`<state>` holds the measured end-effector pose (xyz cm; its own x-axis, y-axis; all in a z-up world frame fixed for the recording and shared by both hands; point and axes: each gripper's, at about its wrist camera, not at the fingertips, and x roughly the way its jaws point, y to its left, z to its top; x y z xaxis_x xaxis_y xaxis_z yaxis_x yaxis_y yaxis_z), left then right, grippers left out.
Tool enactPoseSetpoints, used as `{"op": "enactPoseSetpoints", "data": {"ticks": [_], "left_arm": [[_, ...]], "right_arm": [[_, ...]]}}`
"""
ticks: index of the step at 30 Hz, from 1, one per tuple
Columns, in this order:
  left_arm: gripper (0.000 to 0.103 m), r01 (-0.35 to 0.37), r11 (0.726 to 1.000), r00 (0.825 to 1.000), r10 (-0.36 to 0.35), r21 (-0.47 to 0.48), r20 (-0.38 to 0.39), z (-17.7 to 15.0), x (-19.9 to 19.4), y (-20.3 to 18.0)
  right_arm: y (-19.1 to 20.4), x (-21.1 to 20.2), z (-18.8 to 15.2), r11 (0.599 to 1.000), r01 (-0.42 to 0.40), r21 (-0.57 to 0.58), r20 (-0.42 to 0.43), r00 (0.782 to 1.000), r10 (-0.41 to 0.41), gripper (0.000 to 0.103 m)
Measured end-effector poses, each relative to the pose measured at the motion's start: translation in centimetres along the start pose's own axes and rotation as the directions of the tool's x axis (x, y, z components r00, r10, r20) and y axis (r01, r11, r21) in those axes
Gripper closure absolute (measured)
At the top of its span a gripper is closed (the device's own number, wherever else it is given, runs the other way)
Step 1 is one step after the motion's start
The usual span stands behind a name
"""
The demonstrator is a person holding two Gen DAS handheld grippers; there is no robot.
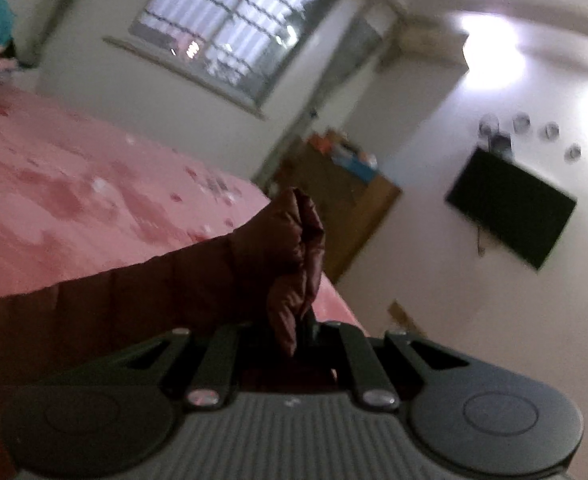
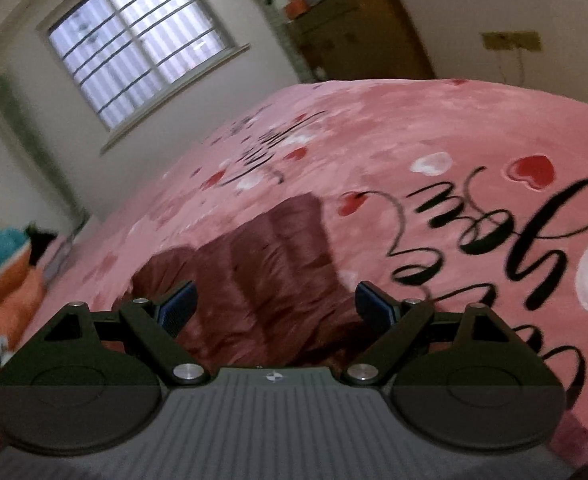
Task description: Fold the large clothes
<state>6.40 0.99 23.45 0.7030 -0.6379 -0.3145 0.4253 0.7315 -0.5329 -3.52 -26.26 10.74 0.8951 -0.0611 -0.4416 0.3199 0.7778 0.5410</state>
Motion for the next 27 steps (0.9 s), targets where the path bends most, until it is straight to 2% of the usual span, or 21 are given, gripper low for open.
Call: {"op": "enactPoseSetpoints", "data": {"ticks": [6,12,15,21,24,25,26,27], "left_arm": [[0.096,0.013,1.0,0.991,-0.009,0.024,-0.135,-4.2,8.3,-0.4],[0.096,0.028,0.998,0.967,-0.015,0.05,-0.256,-9.0,14.8,-0.8],[0.096,0.04,0.998,0.956,-0.023,0.055,-0.291,-11.0,16.9,-0.9],[0.092,0.045,0.996,0.95,-0.017,0.083,-0.311,-13.1,20.1,-1.0],[0.084,0.045,0.997,0.954,-0.023,0.066,-0.299,-13.5,19.3,-0.1],[0.077,0.043,0.997,0.957,-0.024,0.061,-0.289,-13.3,18.9,0.2],[0.066,0.042,0.998,0.961,-0.025,0.055,-0.274,-13.1,18.3,0.4],[0.061,0.044,0.997,0.966,-0.029,0.055,-0.257,-12.9,17.6,0.6]], "right_arm": [[-2.8,0.1,1.4,0.996,0.013,0.089,0.014,1.0,-0.014,0.0],[-3.6,0.1,2.2,0.994,0.02,0.108,0.032,0.999,-0.024,0.0],[-3.5,0.4,2.2,0.993,0.02,0.112,0.03,0.999,-0.024,0.0],[-3.1,1.1,2.3,0.995,0.022,0.094,0.025,0.999,-0.024,0.0],[-2.7,1.6,2.3,0.997,0.018,0.077,0.016,1.0,-0.019,0.0],[-2.6,1.8,2.2,0.997,0.013,0.073,0.008,1.0,-0.014,0.0],[-2.3,1.9,2.2,0.998,0.005,0.07,0.005,1.0,-0.006,0.0],[-2.2,1.9,2.2,0.998,-0.005,0.063,0.003,1.0,0.005,0.0]]}}
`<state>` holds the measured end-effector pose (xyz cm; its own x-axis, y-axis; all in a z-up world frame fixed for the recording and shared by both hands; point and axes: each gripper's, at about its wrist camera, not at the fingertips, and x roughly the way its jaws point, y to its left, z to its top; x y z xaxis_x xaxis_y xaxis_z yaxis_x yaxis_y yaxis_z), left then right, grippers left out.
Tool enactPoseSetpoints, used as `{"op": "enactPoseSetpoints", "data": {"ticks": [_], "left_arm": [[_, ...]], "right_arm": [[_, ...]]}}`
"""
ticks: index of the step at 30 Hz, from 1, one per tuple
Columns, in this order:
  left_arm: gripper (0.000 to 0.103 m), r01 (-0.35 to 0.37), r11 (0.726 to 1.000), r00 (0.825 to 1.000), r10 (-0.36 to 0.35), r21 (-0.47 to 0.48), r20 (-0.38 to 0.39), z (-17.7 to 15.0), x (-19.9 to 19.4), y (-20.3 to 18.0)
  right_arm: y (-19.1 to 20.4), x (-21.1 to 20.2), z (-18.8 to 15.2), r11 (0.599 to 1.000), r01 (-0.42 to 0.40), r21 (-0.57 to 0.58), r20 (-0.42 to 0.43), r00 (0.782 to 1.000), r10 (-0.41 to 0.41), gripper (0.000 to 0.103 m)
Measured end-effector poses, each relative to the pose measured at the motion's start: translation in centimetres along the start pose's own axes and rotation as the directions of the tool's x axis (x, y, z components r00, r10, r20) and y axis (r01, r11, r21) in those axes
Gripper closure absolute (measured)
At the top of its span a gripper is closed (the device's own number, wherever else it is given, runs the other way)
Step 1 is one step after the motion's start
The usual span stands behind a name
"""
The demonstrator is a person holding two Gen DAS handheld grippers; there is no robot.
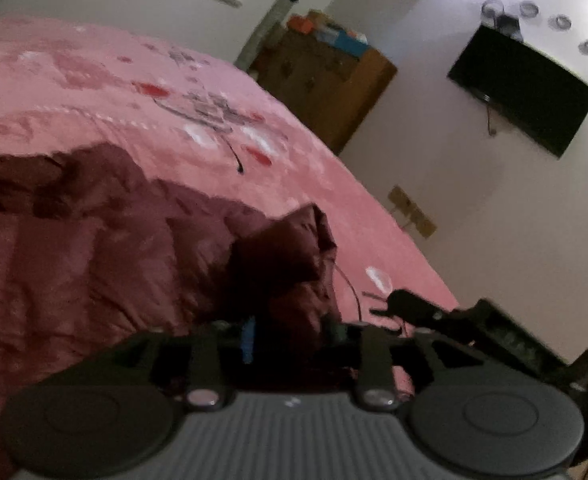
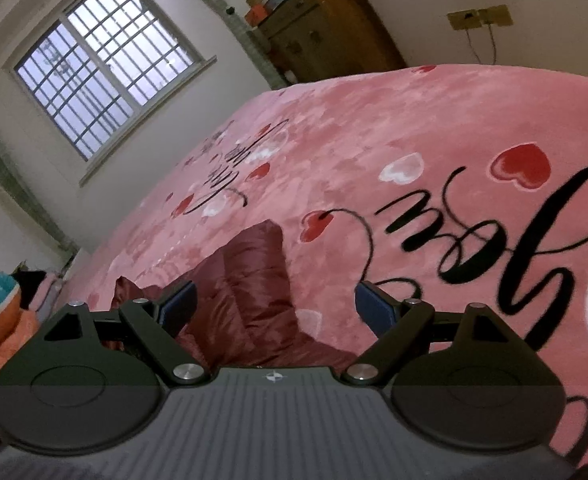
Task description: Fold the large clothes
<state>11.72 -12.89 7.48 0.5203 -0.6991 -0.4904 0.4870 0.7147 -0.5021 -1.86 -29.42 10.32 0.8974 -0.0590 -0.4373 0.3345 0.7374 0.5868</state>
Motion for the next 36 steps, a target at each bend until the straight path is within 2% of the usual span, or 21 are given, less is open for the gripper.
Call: {"op": "enactPoseSetpoints", "data": {"ticks": [2,5,12,17,20,23,24,25,28,30,36], "left_arm": [[0.041,-0.006,1.0,0.999,0.006,0.02,0.041,0.2,-1.9,0.2],[0.027,-0.009,0.999,0.997,0.005,0.041,0.078,0.6,-3.7,0.7],[0.027,-0.089,0.994,0.99,0.08,0.064,0.12,-0.1,-8.5,2.8],[0.027,-0.247,0.962,0.964,0.231,0.116,0.134,-2.2,-12.0,6.0],[0.027,-0.344,0.931,0.934,0.327,0.124,0.142,-3.4,-13.3,8.0],[0.027,-0.387,0.911,0.92,0.369,0.145,0.133,-4.3,-13.6,9.3],[0.027,-0.396,0.906,0.916,0.379,0.149,0.13,-4.4,-13.3,9.8],[0.027,-0.406,0.901,0.912,0.39,0.15,0.127,-4.5,-12.9,10.2],[0.027,-0.412,0.9,0.909,0.396,0.141,0.127,-4.3,-11.7,10.9],[0.027,-0.41,0.902,0.91,0.394,0.137,0.13,-3.8,-10.7,11.1],[0.025,-0.405,0.9,0.913,0.39,0.158,0.12,-3.3,-8.8,11.3]], "right_arm": [[0.5,0.0,-0.1,1.0,-0.017,-0.023,0.0,1.0,0.017,0.0],[0.9,0.1,-0.3,0.998,-0.052,-0.037,-0.015,0.999,0.052,0.0],[2.3,0.4,-1.0,0.989,-0.083,-0.118,-0.053,0.996,0.077,0.0],[4.0,1.3,-2.2,0.964,-0.086,-0.252,-0.127,0.99,0.055,0.0],[5.3,2.1,-3.2,0.933,-0.023,-0.359,-0.142,0.989,-0.03,0.005],[6.2,2.6,-3.8,0.903,0.006,-0.429,-0.124,0.99,-0.066,0.028],[6.4,2.8,-3.8,0.9,0.001,-0.437,-0.126,0.99,-0.062,0.042],[6.5,2.9,-3.9,0.898,-0.008,-0.441,-0.129,0.99,-0.054,0.051],[7.1,3.0,-4.2,0.874,0.003,-0.486,-0.082,0.995,-0.049,0.061],[7.5,3.2,-4.2,0.857,0.017,-0.514,-0.041,0.998,-0.044,0.064],[7.1,4.3,-3.2,0.861,0.039,-0.508,0.011,0.999,-0.039,0.063]]}}
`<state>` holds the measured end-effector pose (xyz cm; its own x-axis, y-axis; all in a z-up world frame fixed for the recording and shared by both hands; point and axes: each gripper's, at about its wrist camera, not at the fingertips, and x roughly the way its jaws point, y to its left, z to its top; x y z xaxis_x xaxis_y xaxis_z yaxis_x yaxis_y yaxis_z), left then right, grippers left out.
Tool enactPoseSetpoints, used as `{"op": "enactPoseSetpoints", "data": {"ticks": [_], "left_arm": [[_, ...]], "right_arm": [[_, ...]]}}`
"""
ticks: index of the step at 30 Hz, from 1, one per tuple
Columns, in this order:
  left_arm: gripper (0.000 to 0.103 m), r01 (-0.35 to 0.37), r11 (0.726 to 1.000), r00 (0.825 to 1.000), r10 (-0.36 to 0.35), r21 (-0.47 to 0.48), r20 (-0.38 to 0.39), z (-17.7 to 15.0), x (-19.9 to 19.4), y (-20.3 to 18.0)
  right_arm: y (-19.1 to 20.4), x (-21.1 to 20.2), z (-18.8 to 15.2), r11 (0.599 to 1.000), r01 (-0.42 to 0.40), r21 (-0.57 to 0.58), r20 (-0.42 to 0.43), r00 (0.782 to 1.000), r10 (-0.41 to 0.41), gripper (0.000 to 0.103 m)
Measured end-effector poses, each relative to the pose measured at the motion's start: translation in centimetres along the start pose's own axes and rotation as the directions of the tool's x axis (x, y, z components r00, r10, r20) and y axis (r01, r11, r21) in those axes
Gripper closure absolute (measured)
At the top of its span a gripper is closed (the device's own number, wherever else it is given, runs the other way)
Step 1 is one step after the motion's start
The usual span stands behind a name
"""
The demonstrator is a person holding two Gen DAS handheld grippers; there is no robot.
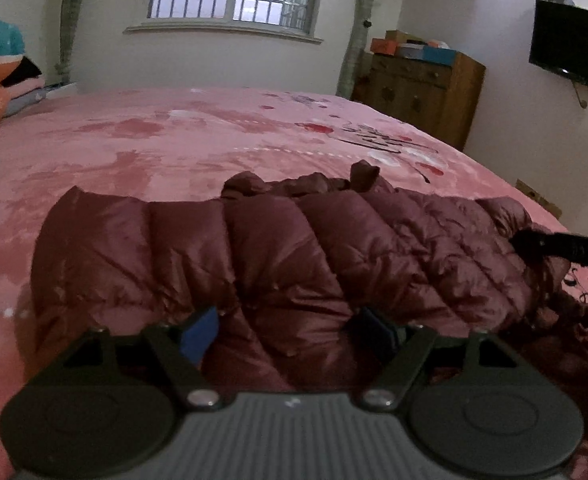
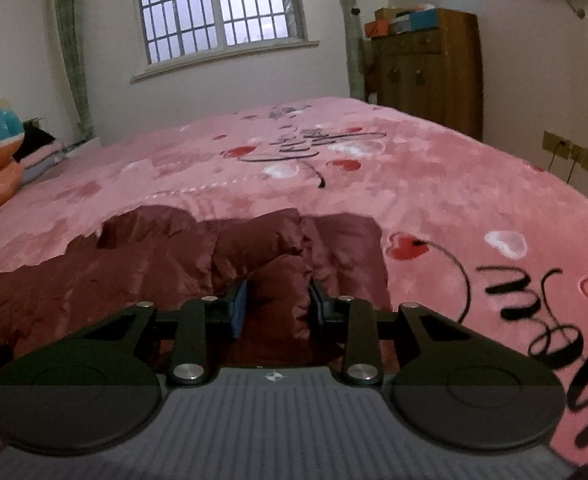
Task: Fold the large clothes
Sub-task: 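Release the sleeve and smooth the jacket with both tools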
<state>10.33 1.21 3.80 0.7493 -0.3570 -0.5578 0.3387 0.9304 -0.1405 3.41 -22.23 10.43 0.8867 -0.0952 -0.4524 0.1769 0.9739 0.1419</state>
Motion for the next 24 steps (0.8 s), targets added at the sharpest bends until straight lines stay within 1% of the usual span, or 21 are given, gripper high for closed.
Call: {"op": "enactPoseSetpoints", "data": {"ticks": [1,2,3,4,5,7,8,11,13,15,17,18,20,22,24], "left_arm": [[0.025,-0.001,1.0,1.0,0.001,0.009,-0.001,-0.1,0.0,-0.2],[0.025,-0.001,1.0,1.0,0.001,0.015,-0.001,-0.2,-0.1,-0.2],[0.025,0.002,1.0,1.0,-0.002,0.015,-0.002,-0.2,-0.3,-0.2],[0.025,0.009,1.0,1.0,-0.009,0.012,-0.004,-0.2,-0.6,-0.1],[0.025,0.014,1.0,1.0,-0.014,0.009,-0.004,-0.2,-0.7,0.0],[0.025,0.023,1.0,1.0,-0.023,0.017,0.001,0.0,-1.8,-0.1],[0.025,0.027,0.999,1.0,-0.027,0.026,0.009,0.1,-2.3,-0.2],[0.025,0.029,0.997,0.998,-0.033,0.067,0.059,0.7,-4.2,-0.7],[0.024,0.017,0.996,0.996,-0.024,0.086,0.086,1.3,-4.7,-0.8],[0.024,-0.012,0.997,0.995,0.004,0.081,0.102,2.1,-4.3,-0.5],[0.024,-0.033,0.998,0.995,0.027,0.056,0.098,2.6,-3.3,0.0],[0.024,-0.044,0.998,0.995,0.041,0.038,0.094,2.8,-2.6,0.4],[0.025,-0.065,0.998,0.995,0.064,0.018,0.077,2.9,-1.3,0.9],[0.025,-0.085,0.996,0.995,0.083,0.025,0.056,2.5,0.1,1.1],[0.025,-0.095,0.995,0.995,0.094,0.038,0.045,2.0,1.1,1.1]], "right_arm": [[-0.2,0.2,0.0,1.0,0.003,0.005,-0.003,1.0,-0.003,0.059],[-0.4,0.4,0.0,1.0,0.01,0.01,-0.006,1.0,-0.01,0.053],[-0.6,0.5,-0.1,1.0,0.023,0.015,-0.008,1.0,-0.023,0.031],[-1.0,0.4,-0.1,0.999,0.038,0.031,-0.005,0.999,-0.038,0.016],[-1.4,0.6,0.1,0.998,0.037,0.056,0.001,0.999,-0.037,0.013],[-3.0,0.0,0.3,0.989,0.008,0.145,0.018,1.0,-0.011,0.006],[-3.8,-0.1,0.5,0.983,0.005,0.185,0.032,0.999,-0.011,0.004],[-5.4,-1.5,0.8,0.96,-0.001,0.279,0.084,0.996,-0.023,0.004],[-5.7,-2.3,1.1,0.951,-0.039,0.305,0.14,0.99,-0.005,0.004],[-5.2,-2.7,1.4,0.951,-0.098,0.295,0.182,0.982,0.044,0.004],[-3.4,-2.8,1.5,0.958,-0.153,0.241,0.185,0.977,0.11,0.004],[-2.3,-2.5,1.6,0.965,-0.176,0.195,0.171,0.975,0.143,0.005],[-0.1,-1.8,1.4,0.975,-0.196,0.103,0.129,0.975,0.183,0.005],[1.9,-0.8,1.0,0.982,-0.191,0.002,0.083,0.978,0.19,0.005],[3.5,0.5,0.4,0.985,-0.144,-0.097,0.042,0.988,0.148,0.005]]}}
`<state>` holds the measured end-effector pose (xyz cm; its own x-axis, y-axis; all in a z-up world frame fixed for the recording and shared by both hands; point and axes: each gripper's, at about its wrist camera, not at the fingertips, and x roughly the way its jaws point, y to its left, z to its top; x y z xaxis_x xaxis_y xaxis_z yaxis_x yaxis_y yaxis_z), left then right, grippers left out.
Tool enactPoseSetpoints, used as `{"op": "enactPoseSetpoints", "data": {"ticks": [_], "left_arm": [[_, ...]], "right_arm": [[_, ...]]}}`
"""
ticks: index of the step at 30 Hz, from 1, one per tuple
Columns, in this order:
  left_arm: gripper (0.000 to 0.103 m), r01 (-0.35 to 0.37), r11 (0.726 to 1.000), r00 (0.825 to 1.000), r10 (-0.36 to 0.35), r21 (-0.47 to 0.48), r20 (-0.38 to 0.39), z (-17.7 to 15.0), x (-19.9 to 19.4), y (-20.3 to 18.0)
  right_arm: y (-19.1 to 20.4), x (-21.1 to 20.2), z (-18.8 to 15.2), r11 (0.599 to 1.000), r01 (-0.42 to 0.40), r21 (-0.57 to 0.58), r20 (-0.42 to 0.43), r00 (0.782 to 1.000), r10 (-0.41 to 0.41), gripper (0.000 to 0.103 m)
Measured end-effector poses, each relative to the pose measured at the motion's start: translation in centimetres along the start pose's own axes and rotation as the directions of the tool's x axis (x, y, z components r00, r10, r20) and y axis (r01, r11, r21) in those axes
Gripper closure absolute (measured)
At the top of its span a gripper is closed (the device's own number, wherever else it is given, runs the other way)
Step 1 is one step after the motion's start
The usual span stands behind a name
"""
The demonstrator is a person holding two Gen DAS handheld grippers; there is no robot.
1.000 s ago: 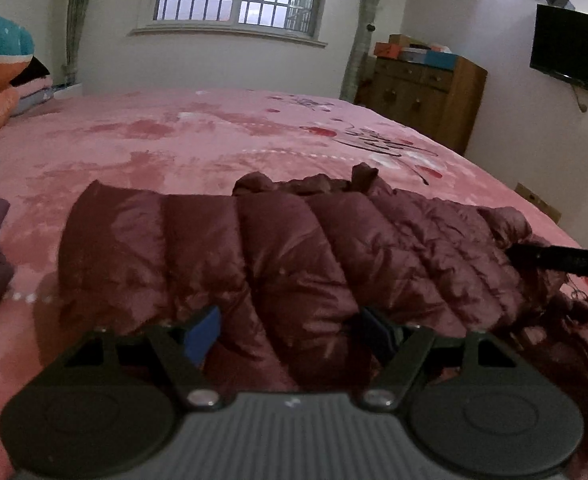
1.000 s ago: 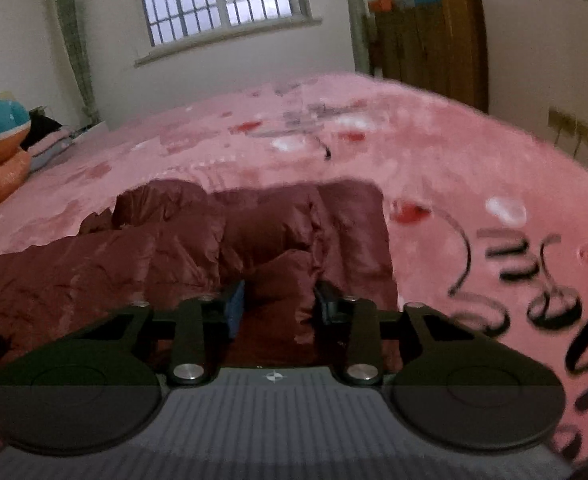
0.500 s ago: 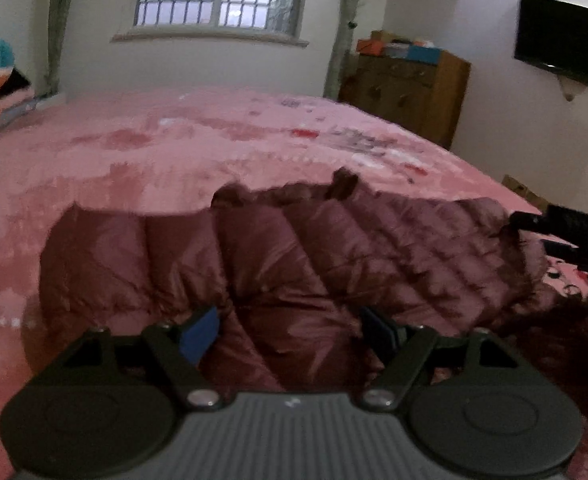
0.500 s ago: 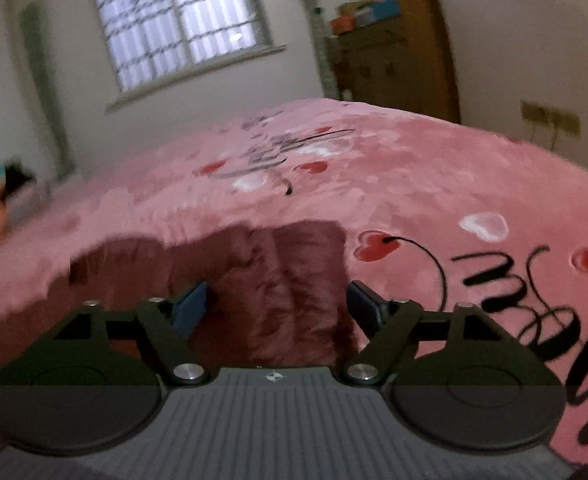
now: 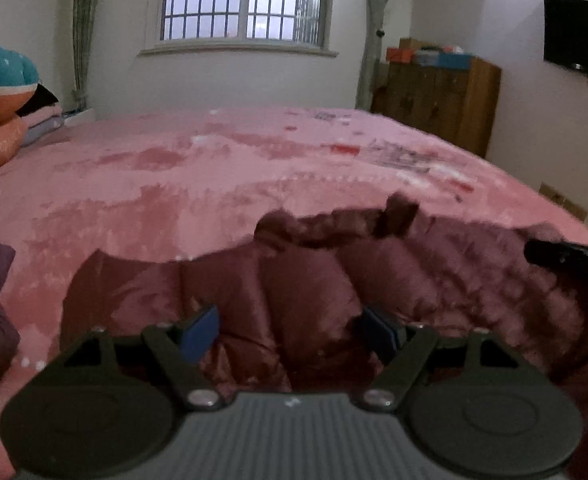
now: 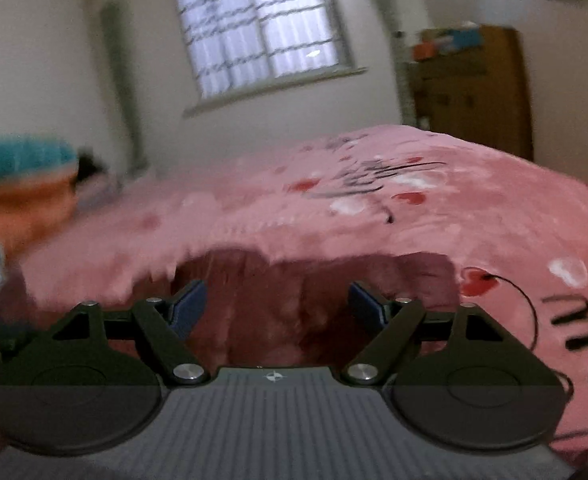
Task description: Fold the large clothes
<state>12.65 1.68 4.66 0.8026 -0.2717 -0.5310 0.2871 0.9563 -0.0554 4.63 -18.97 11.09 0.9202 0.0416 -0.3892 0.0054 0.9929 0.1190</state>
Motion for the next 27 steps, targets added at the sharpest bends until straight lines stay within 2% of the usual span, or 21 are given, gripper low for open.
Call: {"op": "enactPoseSetpoints", "data": {"ticks": [2,6,11,15,22,25,27], "left_arm": [[0.024,-0.006,1.0,1.0,0.006,0.008,0.007,-0.6,0.5,-0.2],[0.02,-0.008,1.0,1.0,0.007,0.01,0.027,-1.7,1.0,0.1],[0.017,0.006,1.0,0.999,-0.006,-0.012,0.042,-2.9,2.0,0.4],[0.016,0.026,0.999,0.999,-0.025,-0.037,0.03,-3.1,2.7,0.8],[0.014,0.009,1.0,1.0,-0.008,-0.028,0.022,-2.6,2.3,0.5],[0.015,-0.007,0.999,1.0,0.008,-0.043,0.014,-2.1,0.6,0.3],[0.015,0.019,0.997,0.999,-0.016,-0.07,0.047,-2.0,-2.0,0.3]], "right_arm": [[0.6,1.2,-0.6,0.999,0.022,-0.042,-0.037,0.999,-0.023,0.004],[0.5,3.0,-1.1,0.998,0.044,-0.043,-0.114,0.992,-0.049,0.005],[0.8,5.6,-1.4,0.997,0.05,-0.051,-0.166,0.984,-0.058,0.003],[0.4,6.6,-2.3,0.998,0.042,-0.041,-0.166,0.985,-0.049,0.002],[-0.7,4.2,-2.5,1.0,0.01,-0.012,-0.145,0.989,-0.011,0.0],[-0.5,2.9,-1.8,1.0,0.013,-0.012,-0.136,0.991,-0.015,0.0],[-0.5,1.6,-1.5,1.0,0.017,-0.003,-0.11,0.994,-0.017,0.0]]}}
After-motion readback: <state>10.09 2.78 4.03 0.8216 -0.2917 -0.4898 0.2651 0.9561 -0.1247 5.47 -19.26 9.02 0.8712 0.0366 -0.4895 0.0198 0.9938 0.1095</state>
